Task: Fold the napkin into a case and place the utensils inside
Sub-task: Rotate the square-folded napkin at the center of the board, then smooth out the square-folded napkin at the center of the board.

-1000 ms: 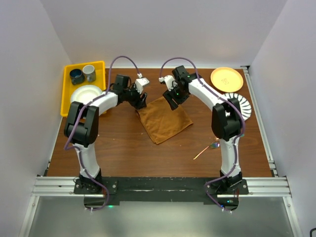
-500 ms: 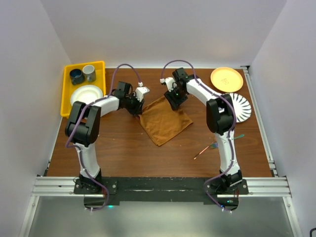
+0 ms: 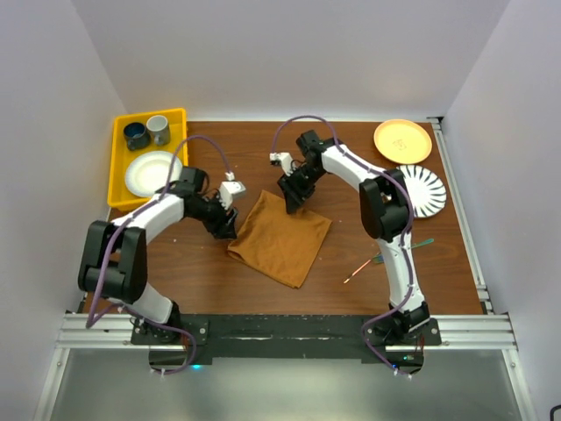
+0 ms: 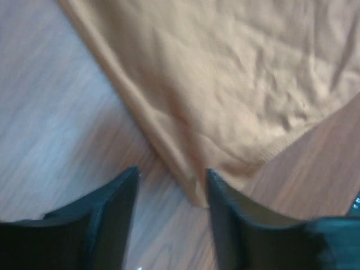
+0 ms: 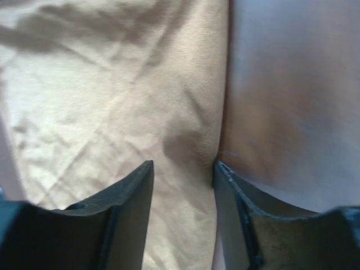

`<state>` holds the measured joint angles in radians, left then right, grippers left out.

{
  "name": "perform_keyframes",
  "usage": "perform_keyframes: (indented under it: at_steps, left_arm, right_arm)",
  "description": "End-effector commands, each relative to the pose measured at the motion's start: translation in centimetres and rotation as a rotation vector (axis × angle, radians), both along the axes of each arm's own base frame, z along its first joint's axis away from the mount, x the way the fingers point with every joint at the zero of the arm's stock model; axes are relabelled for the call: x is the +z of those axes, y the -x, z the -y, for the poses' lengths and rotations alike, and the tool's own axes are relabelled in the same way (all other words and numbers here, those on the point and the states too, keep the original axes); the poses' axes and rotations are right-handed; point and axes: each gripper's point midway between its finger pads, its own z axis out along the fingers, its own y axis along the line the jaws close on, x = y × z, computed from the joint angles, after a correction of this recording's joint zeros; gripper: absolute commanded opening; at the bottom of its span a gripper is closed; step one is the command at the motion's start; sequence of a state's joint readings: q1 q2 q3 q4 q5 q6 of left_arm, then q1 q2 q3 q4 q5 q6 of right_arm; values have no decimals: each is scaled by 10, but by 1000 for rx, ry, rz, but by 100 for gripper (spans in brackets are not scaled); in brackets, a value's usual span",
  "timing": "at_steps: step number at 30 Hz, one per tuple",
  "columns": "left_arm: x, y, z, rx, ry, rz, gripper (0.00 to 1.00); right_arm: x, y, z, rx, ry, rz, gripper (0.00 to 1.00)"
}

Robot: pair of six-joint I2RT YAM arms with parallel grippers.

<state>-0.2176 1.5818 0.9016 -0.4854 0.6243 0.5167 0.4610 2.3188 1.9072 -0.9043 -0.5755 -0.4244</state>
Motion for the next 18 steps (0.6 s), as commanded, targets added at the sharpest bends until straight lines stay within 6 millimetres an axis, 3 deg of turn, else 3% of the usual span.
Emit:
perform_keyframes:
  at_steps: [1, 4, 5, 8, 9, 11, 13, 18]
  left_arm:
    - [51, -19, -14, -2, 150, 134, 64]
    - [76, -48, -8, 31, 191, 229, 67]
    - [87, -63, -4, 69, 224, 260, 67]
    - [93, -90, 14, 78, 248, 253, 61]
    - [81, -95, 23, 80, 232, 222, 59]
    - [83, -112, 33, 118, 243, 226, 56]
    - [70, -122, 43, 139, 230, 203, 54]
    - [44, -129, 59, 176, 204, 130, 51]
  right_arm:
    - [42, 15, -18, 65, -105, -10, 56]
    - [66, -1, -2, 13, -78, 79, 61]
    - [65, -2, 5, -2, -56, 94, 61]
    - [57, -2, 34, -22, 61, 132, 60]
    - [53, 0, 40, -22, 84, 130, 59]
    - [45, 7, 52, -30, 118, 120, 55]
    - [36, 9, 62, -57, 141, 105, 52]
    - [19, 14, 71, -71, 179, 73, 45]
